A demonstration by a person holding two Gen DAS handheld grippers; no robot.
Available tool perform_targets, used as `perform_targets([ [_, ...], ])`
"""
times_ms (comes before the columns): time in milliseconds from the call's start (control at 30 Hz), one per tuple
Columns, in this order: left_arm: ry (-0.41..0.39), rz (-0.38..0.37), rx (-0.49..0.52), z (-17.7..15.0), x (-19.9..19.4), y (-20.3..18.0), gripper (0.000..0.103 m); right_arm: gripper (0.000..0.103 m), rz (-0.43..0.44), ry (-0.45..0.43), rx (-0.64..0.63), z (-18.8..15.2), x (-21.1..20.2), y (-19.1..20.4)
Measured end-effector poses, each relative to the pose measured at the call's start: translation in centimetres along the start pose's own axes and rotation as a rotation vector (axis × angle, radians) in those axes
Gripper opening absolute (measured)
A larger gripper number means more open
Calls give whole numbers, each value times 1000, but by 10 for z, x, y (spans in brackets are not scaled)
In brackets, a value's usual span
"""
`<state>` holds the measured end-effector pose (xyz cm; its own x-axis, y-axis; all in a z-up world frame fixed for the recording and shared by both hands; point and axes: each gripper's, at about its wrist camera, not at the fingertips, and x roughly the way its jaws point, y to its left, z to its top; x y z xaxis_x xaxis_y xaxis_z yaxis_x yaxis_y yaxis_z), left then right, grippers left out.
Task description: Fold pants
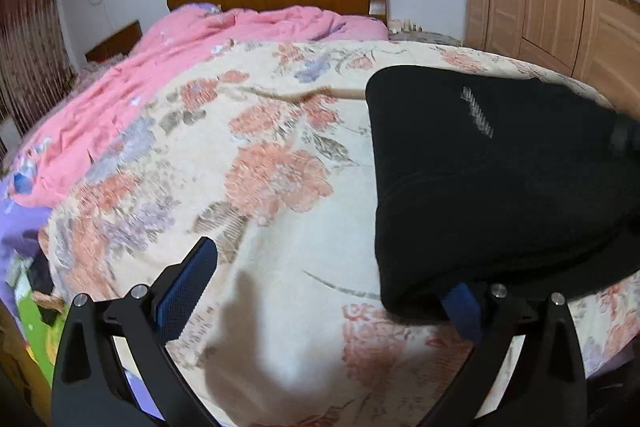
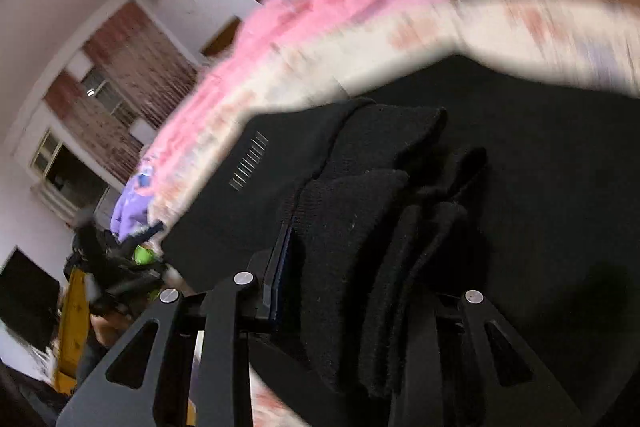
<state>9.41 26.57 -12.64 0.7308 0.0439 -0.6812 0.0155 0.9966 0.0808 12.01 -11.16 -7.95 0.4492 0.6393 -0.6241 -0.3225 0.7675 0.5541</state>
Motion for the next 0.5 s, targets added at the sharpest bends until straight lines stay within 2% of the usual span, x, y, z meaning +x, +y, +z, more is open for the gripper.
perform_targets([
  [100, 16, 34, 37, -3, 3, -6, 102, 30, 28, -23, 15, -5, 1, -6],
  [267, 35, 21, 11, -5, 4, -3, 102, 30, 41, -19, 19, -2, 4, -8],
  [400, 43, 37, -1, -5, 4, -3, 102, 30, 41, -30, -49, 8, -1, 8],
  [500, 61, 12, -52, -6, 6, 3, 102, 30, 38, 13, -25, 5, 9, -3],
])
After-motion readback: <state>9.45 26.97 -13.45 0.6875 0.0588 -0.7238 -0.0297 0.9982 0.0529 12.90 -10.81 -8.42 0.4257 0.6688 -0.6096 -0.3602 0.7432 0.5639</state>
